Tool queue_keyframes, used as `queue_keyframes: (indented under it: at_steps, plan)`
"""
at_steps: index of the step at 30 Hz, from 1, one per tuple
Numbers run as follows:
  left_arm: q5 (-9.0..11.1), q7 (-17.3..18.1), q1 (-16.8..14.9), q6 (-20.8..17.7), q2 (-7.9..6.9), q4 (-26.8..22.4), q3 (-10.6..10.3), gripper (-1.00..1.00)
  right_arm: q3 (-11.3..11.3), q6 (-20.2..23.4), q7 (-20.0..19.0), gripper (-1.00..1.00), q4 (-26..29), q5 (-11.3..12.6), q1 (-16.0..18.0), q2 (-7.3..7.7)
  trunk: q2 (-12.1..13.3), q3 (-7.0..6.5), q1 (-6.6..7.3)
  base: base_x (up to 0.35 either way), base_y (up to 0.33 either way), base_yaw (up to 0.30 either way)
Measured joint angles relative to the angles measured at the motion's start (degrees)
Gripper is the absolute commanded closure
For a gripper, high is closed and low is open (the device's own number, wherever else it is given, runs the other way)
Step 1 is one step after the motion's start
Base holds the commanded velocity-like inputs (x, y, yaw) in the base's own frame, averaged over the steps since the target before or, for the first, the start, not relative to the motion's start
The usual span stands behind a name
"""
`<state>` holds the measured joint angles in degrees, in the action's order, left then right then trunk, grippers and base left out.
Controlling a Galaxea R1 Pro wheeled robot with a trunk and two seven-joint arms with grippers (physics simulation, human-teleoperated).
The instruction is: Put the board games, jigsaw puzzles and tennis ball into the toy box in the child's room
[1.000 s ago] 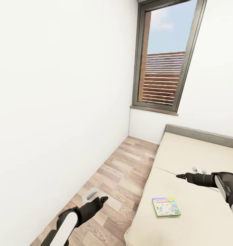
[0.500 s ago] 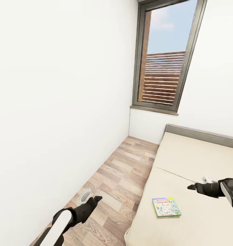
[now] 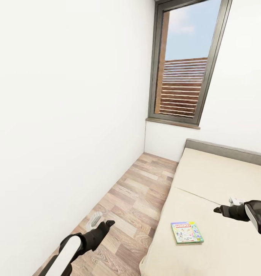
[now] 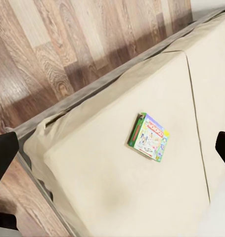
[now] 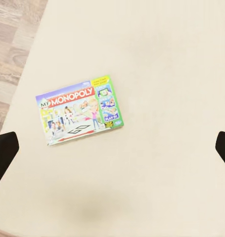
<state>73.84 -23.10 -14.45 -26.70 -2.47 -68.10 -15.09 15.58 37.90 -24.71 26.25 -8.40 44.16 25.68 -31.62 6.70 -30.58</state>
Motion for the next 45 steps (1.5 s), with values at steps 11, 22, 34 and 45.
queue_keyframes:
  at_steps: [11, 22, 34, 45]
  plan:
    - [-0.1, 0.3, 0.0, 0.0, 0.16, 0.4, -0.1, -1.0, 0.1, 0.5, 1.0, -1.0, -0.5, 0.0, 1.2, -0.14, -4.4, 1.98, -2.42, 0.0, 0.0, 0.0]
    - [-0.1, 0.4, 0.0, 0.0, 0.06, 0.4, -0.3, -1.0, 0.3, -2.7, 13.5, -1.0, -8.9, 0.2, 8.0, -2.13, -8.8, 3.97, -4.84, 0.0, 0.0, 0.0]
    - [-5.1, 0.3, 0.0, 0.3, 0.22, 0.4, -0.5, -1.0, 0.2, -16.0, 13.6, -1.0, -9.1, 0.2, 8.0, -2.86, -13.7, 6.13, -7.48, 0.0, 0.0, 0.0]
    - [-9.5, 0.6, 0.0, 1.8, 0.0, 0.4, -0.3, -1.0, -0.1, -26.0, 12.2, -1.0, -9.6, 0.0, 7.8, -3.28, -18.1, 8.11, -9.9, 0.0, 0.0, 0.0]
